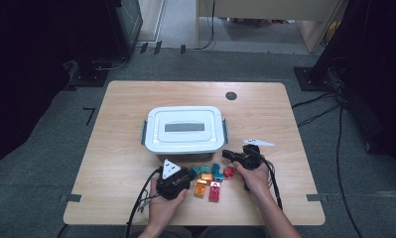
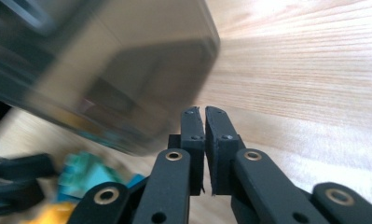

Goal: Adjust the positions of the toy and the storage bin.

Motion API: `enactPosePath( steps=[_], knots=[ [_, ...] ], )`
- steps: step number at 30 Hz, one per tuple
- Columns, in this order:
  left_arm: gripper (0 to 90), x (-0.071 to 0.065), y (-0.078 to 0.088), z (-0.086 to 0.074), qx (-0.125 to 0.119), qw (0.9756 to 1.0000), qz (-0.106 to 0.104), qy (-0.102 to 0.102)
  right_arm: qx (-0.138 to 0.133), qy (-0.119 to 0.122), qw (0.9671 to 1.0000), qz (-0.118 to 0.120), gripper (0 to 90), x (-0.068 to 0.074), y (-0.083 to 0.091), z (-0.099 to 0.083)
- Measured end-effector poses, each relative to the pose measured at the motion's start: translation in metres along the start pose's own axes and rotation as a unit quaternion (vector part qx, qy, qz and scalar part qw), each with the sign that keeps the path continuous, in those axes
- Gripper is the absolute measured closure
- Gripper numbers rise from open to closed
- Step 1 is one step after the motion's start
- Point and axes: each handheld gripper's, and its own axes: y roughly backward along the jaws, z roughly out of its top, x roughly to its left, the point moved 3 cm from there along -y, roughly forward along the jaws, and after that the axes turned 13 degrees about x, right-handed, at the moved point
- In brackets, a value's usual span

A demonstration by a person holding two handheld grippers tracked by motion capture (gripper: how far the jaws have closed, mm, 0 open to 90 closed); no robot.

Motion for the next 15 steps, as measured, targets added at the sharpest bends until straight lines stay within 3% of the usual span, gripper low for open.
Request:
enactPosePath(
  steps=[2, 5, 6, 9, 11, 12, 13, 15],
  knots=[
    [63.9, 0.003, -0.001, 0.0, 0.0, 0.9999, 0.01, 0.012, 0.006, 0.001, 0.9999, 0.014, 87.4, 0.003, 0.0, -0.003],
    [59.7, 0.007, -0.001, 0.001, -0.004, 0.9994, 0.023, 0.023, 0.009, 0.009, 0.9998, 0.016, 87.4, 0.004, 0.002, -0.007],
    [59.0, 0.01, -0.001, 0.002, -0.008, 0.9987, 0.034, 0.036, 0.018, 0.016, 0.9995, 0.022, 87.6, 0.006, 0.005, -0.014],
    [58.6, 0.012, -0.002, 0.004, -0.01, 0.9983, 0.035, 0.045, 0.03, 0.03, 0.9987, 0.029, 87.9, 0.01, 0.009, -0.023],
    [58.5, 0.009, -0.004, 0.005, -0.005, 0.999, 0.024, 0.038, 0.034, 0.036, 0.9983, 0.031, 88.0, 0.012, 0.01, -0.026],
    [58.4, 0.003, -0.006, 0.004, 0.003, 0.9996, 0.002, 0.027, 0.044, 0.051, 0.9972, 0.032, 87.9, 0.018, 0.012, -0.034],
    [58.2, 0.003, -0.006, 0.004, 0.003, 0.9996, 0.002, 0.027, 0.044, 0.051, 0.9972, 0.032, 87.9, 0.018, 0.012, -0.034],
    [58.2, -0.009, -0.011, 0.0, 0.026, 0.9993, -0.027, 0.009, 0.055, 0.07, 0.9951, 0.041, 87.1, 0.027, 0.016, -0.046]
  ],
)
